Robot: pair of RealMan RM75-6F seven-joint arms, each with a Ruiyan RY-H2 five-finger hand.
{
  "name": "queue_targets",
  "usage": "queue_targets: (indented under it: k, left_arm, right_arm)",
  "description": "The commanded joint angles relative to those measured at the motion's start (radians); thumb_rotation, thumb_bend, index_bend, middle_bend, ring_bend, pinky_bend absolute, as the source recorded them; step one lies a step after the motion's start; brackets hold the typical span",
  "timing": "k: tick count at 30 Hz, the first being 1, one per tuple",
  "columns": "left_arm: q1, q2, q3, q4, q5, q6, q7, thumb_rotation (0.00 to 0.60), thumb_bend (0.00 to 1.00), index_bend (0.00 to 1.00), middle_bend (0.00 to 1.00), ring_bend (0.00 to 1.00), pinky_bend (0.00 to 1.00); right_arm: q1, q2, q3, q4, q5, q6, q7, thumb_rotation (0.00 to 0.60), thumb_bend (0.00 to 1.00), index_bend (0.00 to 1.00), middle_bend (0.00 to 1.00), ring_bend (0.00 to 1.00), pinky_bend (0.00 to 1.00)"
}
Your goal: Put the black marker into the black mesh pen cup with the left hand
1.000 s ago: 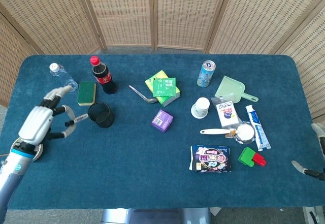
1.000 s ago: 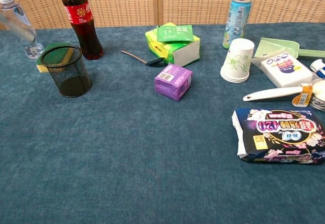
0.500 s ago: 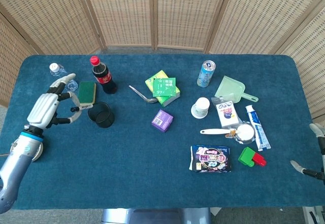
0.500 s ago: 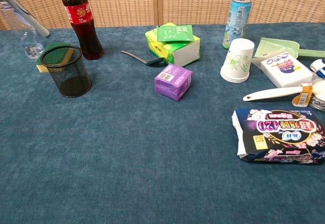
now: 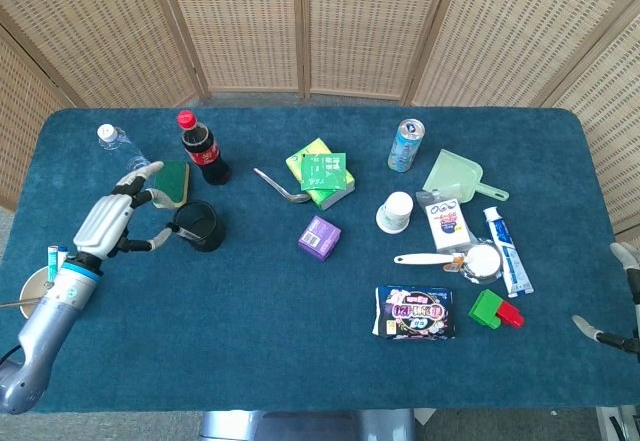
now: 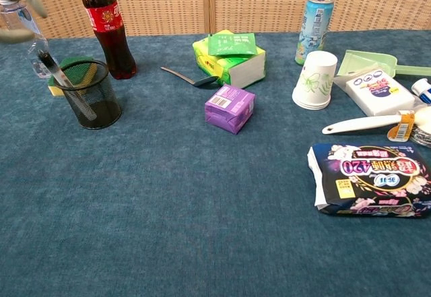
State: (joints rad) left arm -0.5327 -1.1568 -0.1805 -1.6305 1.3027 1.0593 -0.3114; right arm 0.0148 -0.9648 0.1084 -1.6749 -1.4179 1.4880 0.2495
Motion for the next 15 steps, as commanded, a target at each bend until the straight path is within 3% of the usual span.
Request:
queue_targets:
  k: [1,6,15]
  left_arm:
    - [0.002,0.000,0.004,0.001,0.010,0.000,-0.021,0.600,0.37,0.16,0.00,0.00,0.00]
    - [0.032,0.002,-0.003,-0.002,0.067,0.088,-0.051,0.600,0.37,0.08,0.00,0.00,0.00]
    - [0.140,0.050,0.051,-0.010,0.187,0.277,-0.025,0.600,0.37,0.09,0.00,0.00,0.00]
  right_arm:
    - [0.000,0.000,0.000,0.000,0.000,-0.001,0.001,0.600,0.00,0.08,0.00,0.00,0.00]
    - [0.001,0.000,-0.001,0.001,-0.004,-0.002,0.001,0.600,0.00,0.08,0.00,0.00,0.00]
    - [0.001,0.000,-0.004,-0.002,-0.009,-0.002,0.000,0.600,0.00,0.08,0.00,0.00,0.00]
